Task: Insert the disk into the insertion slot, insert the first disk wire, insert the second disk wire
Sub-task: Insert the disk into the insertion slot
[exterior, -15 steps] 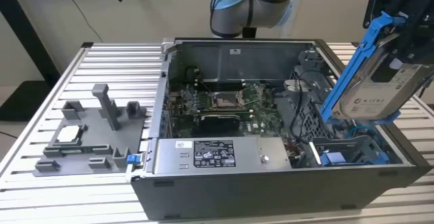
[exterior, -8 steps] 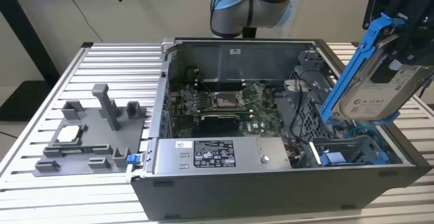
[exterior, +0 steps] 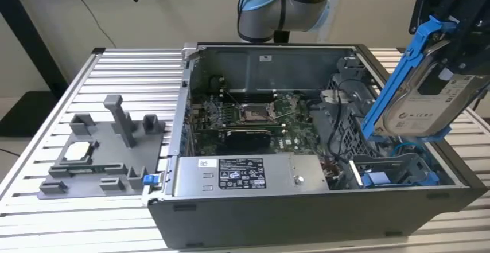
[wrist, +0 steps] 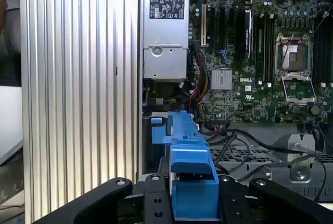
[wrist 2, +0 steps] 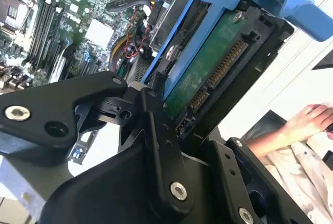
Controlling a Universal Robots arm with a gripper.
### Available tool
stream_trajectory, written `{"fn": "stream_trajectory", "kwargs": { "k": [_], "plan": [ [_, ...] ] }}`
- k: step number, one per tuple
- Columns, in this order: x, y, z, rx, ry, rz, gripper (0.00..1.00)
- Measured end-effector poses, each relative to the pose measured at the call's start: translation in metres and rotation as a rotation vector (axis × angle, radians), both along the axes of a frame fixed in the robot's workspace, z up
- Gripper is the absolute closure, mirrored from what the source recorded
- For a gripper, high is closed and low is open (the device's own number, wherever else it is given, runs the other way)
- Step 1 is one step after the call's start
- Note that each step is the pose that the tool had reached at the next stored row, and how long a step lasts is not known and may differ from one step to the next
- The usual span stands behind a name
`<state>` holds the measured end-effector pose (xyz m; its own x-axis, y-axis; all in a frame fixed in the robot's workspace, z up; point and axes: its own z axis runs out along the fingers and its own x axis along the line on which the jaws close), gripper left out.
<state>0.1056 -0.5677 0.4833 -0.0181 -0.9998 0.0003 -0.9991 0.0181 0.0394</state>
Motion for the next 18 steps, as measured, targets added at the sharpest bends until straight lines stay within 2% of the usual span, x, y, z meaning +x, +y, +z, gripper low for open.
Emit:
{"fn": "stream_trajectory", "kwargs": {
  "k": [5,9,18],
  "plan": [
    [0.000,0.0000,-0.0011,-0.0002,0.0000,0.000,1.00],
    [0.000,0.0000,-0.0048,-0.0060,-0.0014,0.000,1.00],
    [0.002,-0.0001,-0.0143,-0.0070,-0.0047,0.000,1.00]
  ]
}}
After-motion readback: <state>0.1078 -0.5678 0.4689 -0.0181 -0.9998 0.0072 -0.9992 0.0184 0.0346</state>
